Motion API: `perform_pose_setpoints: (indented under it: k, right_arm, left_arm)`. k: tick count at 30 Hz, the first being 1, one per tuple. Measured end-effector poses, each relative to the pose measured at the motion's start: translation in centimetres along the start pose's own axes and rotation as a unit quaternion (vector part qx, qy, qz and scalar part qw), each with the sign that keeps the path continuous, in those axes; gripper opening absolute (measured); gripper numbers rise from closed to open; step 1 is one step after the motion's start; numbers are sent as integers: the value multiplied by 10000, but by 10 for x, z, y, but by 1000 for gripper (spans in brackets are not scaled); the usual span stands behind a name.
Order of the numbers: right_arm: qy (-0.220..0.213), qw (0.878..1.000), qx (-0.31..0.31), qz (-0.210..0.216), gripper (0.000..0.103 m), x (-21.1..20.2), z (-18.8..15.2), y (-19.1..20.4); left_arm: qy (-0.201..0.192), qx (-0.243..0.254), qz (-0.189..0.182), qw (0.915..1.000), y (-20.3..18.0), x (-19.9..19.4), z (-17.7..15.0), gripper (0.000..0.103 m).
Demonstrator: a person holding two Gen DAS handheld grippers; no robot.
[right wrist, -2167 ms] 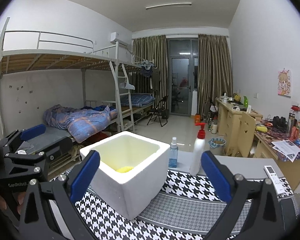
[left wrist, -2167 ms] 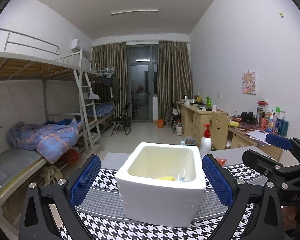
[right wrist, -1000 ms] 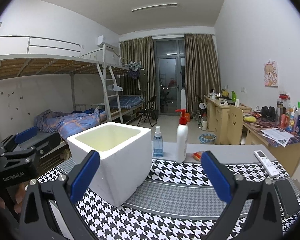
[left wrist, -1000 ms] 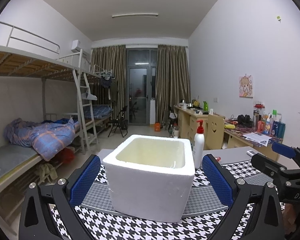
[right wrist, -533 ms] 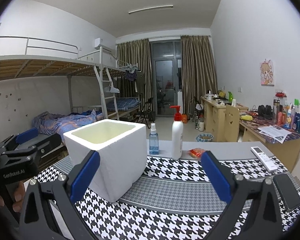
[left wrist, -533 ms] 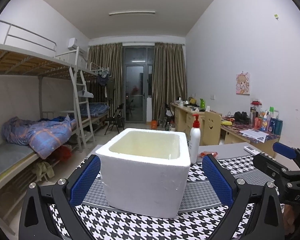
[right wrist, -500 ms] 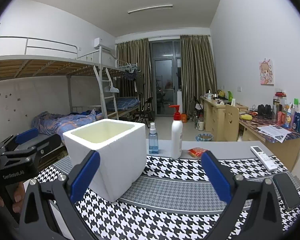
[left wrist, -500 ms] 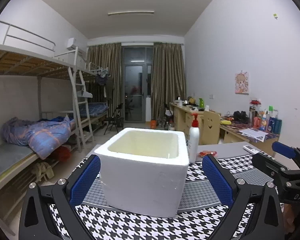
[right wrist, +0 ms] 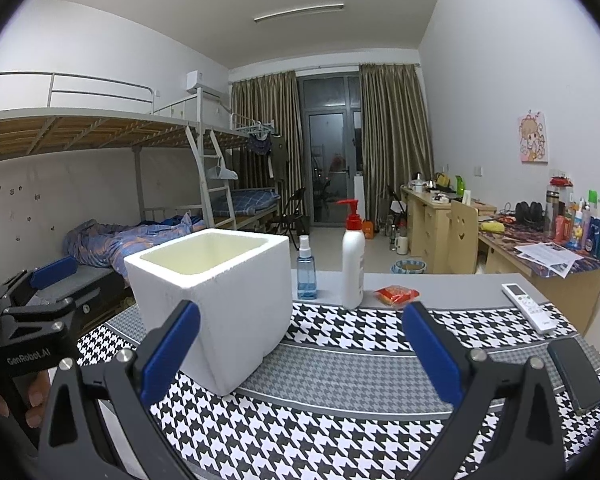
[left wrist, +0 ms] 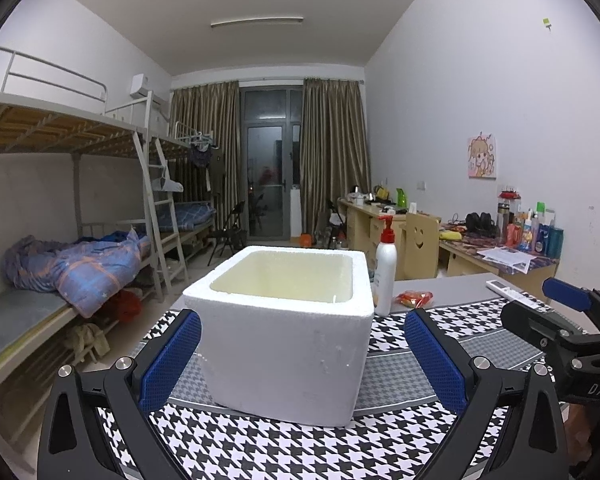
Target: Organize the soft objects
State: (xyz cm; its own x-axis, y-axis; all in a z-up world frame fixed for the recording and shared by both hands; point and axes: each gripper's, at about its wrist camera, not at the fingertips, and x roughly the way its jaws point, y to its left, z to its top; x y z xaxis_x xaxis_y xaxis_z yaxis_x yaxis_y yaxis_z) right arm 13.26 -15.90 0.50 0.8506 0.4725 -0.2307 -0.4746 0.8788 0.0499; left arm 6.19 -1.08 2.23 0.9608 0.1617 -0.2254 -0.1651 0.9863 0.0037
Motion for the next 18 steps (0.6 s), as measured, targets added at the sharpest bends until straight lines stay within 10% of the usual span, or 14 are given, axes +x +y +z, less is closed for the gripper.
perform_pose_setpoints:
  k: [18]
  right_arm:
    - [42, 10000, -1, 36, 102, 3, -1, 0]
  left_arm:
    - [45, 0, 62, 10000, 0, 4, -1, 102]
